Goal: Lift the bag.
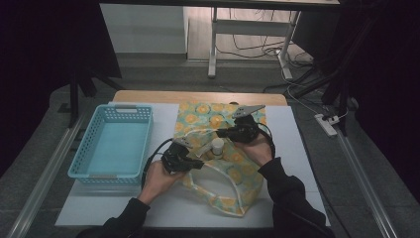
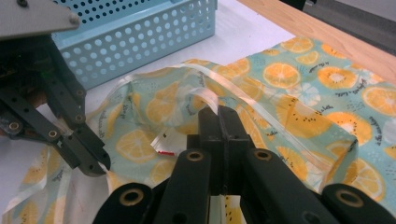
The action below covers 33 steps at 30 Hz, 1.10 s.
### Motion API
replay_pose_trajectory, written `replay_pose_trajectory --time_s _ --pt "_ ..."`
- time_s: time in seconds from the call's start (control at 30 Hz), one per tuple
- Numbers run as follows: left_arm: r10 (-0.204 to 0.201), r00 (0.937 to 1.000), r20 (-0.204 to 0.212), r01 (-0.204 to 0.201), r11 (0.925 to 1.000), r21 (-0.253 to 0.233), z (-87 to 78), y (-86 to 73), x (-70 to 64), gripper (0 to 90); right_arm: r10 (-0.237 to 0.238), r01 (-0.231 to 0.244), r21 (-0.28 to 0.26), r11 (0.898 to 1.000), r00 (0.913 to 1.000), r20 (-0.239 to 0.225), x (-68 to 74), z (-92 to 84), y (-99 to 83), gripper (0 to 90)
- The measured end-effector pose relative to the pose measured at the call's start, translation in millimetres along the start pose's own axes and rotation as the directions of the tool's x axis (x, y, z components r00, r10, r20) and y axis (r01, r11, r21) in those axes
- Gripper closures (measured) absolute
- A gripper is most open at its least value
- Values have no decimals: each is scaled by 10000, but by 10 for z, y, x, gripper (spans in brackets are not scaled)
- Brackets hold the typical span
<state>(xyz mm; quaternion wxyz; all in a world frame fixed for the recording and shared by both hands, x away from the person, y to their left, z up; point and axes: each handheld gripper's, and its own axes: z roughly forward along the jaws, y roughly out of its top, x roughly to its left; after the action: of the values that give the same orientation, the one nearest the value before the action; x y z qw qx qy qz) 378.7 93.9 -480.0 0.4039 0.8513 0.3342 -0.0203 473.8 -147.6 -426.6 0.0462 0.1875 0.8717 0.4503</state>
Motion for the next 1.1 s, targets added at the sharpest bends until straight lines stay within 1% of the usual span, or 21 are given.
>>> replay_pose_trajectory --time_s 0.13,0.2,0.3,0.43,0.53,0.57,0.77,0.97,1.1 --pt "-71 9998 178 77 9994 -333 -77 76 21 898 -128 128 18 9999 9999 12 28 -41 64 900" --pt "11 9999 110 -6 9992 -401 -121 127 17 898 -182 182 36 9998 9998 13 42 -58 90 900" --pt "52 9998 173 -41 9979 -644 -198 205 10 898 -295 295 51 9996 9996 13 65 -79 134 900" --pt "149 9998 119 -138 9960 -878 -289 312 0 898 -363 363 74 9993 9993 10 89 -92 179 900" --pt "160 9996 226 -133 9935 -1133 -358 383 10 898 -423 422 77 9991 9991 16 102 -101 210 900" --pt "200 9996 194 -176 9929 -1177 -382 407 15 898 -440 440 86 9990 9990 17 106 -106 221 900" --pt "164 9995 266 -121 9881 -1536 -502 529 41 898 -503 503 4 9987 9987 49 118 -155 290 900" --pt "285 9991 311 -222 9819 -1878 -651 654 37 898 -553 554 -66 9984 9985 45 126 -214 356 900" --pt "381 9990 245 -324 9791 -2006 -759 754 19 898 -644 644 -75 9979 9979 81 147 -246 422 900"
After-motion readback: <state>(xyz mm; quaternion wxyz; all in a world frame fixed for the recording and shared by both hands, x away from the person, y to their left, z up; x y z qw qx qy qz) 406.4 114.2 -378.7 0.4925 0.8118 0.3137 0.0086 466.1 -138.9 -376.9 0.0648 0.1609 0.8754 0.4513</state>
